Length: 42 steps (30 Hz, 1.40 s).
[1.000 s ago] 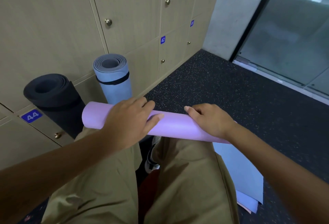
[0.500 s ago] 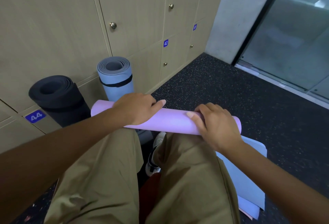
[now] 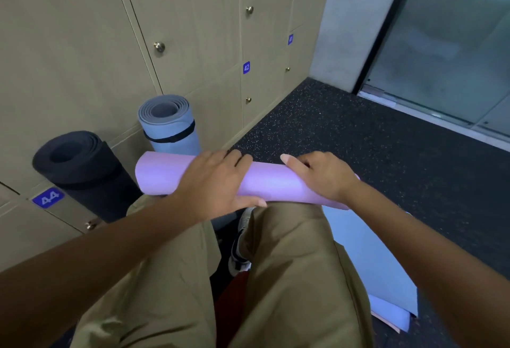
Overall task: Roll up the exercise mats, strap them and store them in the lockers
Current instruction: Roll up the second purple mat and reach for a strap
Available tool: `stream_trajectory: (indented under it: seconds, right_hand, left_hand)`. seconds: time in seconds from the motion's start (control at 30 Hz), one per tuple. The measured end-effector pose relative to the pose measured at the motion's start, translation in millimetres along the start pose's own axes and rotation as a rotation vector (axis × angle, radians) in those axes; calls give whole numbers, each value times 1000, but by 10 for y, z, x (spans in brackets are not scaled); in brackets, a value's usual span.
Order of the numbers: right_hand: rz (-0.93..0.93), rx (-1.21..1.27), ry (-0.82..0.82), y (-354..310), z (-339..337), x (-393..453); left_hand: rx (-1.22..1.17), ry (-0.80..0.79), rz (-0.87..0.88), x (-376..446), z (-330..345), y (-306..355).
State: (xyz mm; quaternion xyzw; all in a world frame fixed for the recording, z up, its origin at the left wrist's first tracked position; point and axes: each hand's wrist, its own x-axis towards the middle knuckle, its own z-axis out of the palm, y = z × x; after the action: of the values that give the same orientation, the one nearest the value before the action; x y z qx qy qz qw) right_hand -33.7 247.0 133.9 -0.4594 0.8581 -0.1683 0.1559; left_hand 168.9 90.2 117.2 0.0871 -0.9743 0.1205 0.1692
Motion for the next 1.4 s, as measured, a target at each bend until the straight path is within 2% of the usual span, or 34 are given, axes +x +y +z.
stream_trajectory:
  seconds: [0.07, 0.17, 0.3, 0.43, 0.63, 0.73, 0.87, 0.97, 1.07, 1.2, 1.3, 1.4]
  right_hand:
    - [1, 27, -6, 31, -10, 39]
    - [-1, -10, 82, 70, 17, 51]
    - [-22, -197, 365, 231, 94, -55]
    - [-31, -228, 561, 450, 49, -192]
    - [-130, 501, 651, 343, -375, -301]
    - [-123, 633, 617, 247, -488, -328]
    - [-155, 646, 490, 88, -580, -415]
    - [-164, 641, 557, -117, -692, -493]
    - [-209, 585, 609, -417, -893, -584]
    - [-354, 472, 585, -813, -1034, -763]
    - [-432, 421, 527, -964, -1076, -874]
    - [-557, 267, 409, -990, -1038, -916]
  left_hand:
    - [30, 0, 49, 61, -5, -20]
    - [8, -35, 69, 156, -17, -58]
    - [-19, -131, -16, 243, -12, -47]
    - [-102, -241, -128, 296, 0, -93]
    - [-351, -271, -318, 301, -104, 19]
    - [-558, -265, -433, 221, -67, 41]
    - [-818, -262, -499, 41, 39, 67]
    - [-957, -244, -486, -30, 13, 231]
    - [-1043, -143, -472, 18, -155, 502]
    - [-1247, 39, -510, 85, -459, 814]
    - [-1333, 147, -515, 45, -575, 874]
    - [-1416, 196, -536, -94, -571, 875]
